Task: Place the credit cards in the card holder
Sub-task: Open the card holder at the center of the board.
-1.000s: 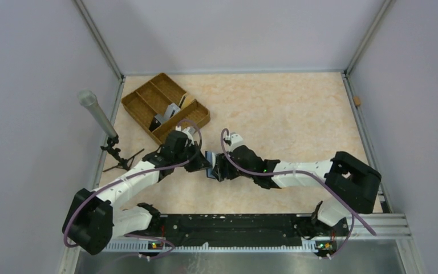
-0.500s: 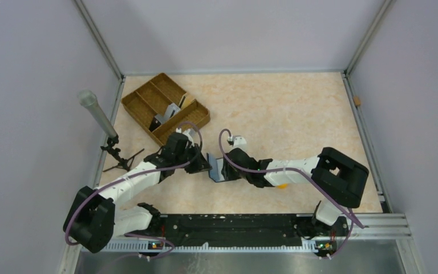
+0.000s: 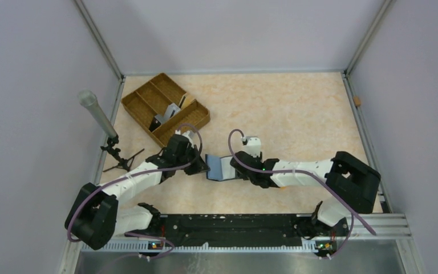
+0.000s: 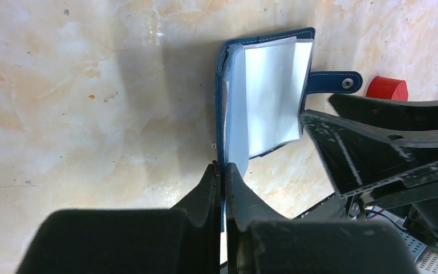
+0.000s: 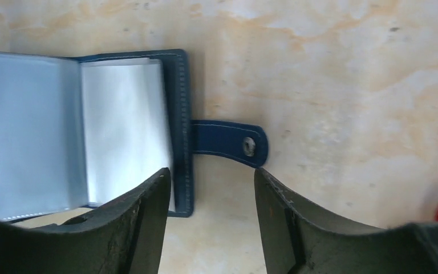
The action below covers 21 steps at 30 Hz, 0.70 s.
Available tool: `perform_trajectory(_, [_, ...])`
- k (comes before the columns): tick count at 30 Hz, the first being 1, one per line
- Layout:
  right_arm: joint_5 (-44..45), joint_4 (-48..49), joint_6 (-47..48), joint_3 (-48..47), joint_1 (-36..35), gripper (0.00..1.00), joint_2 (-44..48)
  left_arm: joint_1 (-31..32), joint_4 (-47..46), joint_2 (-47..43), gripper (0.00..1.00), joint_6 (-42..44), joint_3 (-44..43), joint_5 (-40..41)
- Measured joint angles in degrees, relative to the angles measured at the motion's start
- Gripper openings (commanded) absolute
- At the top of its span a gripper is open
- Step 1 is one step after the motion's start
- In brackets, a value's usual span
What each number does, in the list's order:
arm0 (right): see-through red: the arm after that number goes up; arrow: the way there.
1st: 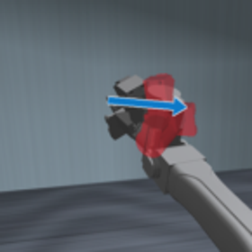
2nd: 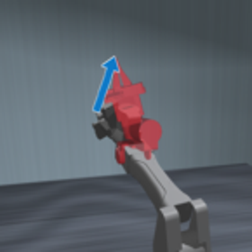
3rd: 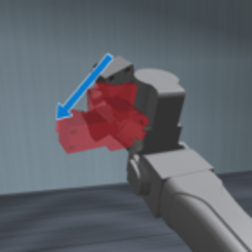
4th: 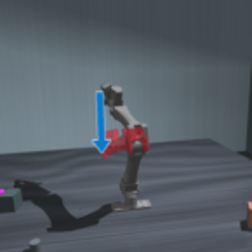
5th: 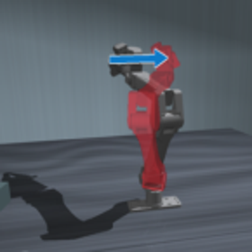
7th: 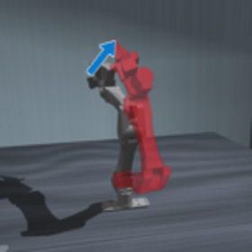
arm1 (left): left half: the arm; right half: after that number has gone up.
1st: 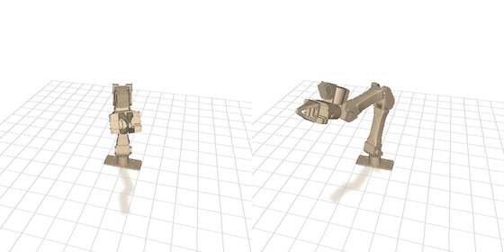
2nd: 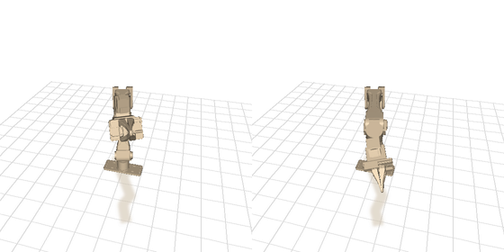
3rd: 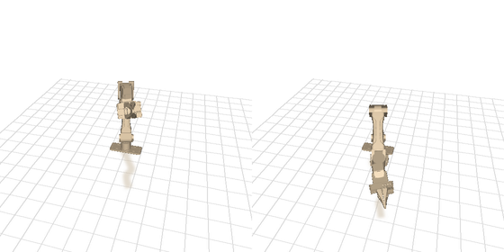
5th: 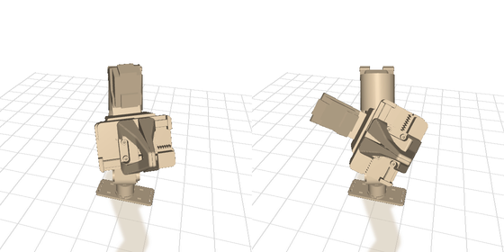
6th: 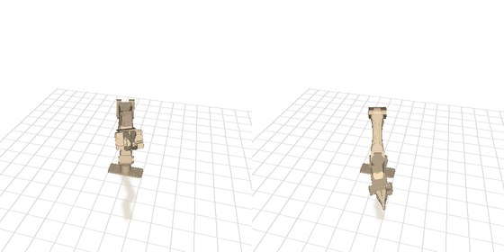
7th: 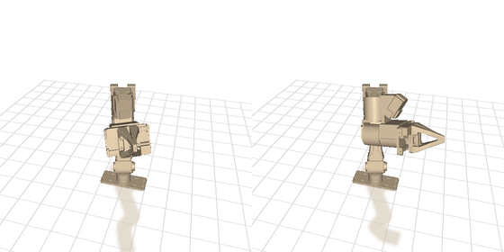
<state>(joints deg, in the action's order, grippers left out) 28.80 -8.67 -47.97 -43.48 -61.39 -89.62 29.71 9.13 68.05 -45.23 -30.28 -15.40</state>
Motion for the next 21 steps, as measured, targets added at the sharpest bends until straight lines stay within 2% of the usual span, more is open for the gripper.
perform_trajectory(6, [4.13,-8.09,1.70,-0.09,0.02,0.56,7.48,0.00,-0.98,0.00,0.00,-0.02,0.52,-0.15])
perform_trajectory(9, [1.90,-7.15,4.90,-0.15,0.02,0.53,12.68,-0.02,-1.51,0.00,0.00,-0.02,0.74,-0.22])
perform_trajectory(12, [-3.26,-3.69,7.65,-0.85,0.00,0.46,16.41,0.00,-1.75,-0.07,0.00,-0.04,0.81,-0.37])
perform_trajectory(15, [-9.22,-0.44,9.18,-3.65,0.02,0.40,15.67,0.00,-1.92,-0.37,0.00,-0.09,0.92,-0.39])
perform_trajectory(21, [-19.56,8.92,8.66,-6.25,0.00,0.36,8.76,0.00,-2.10,-2.23,0.00,-0.35,1.60,-0.39])
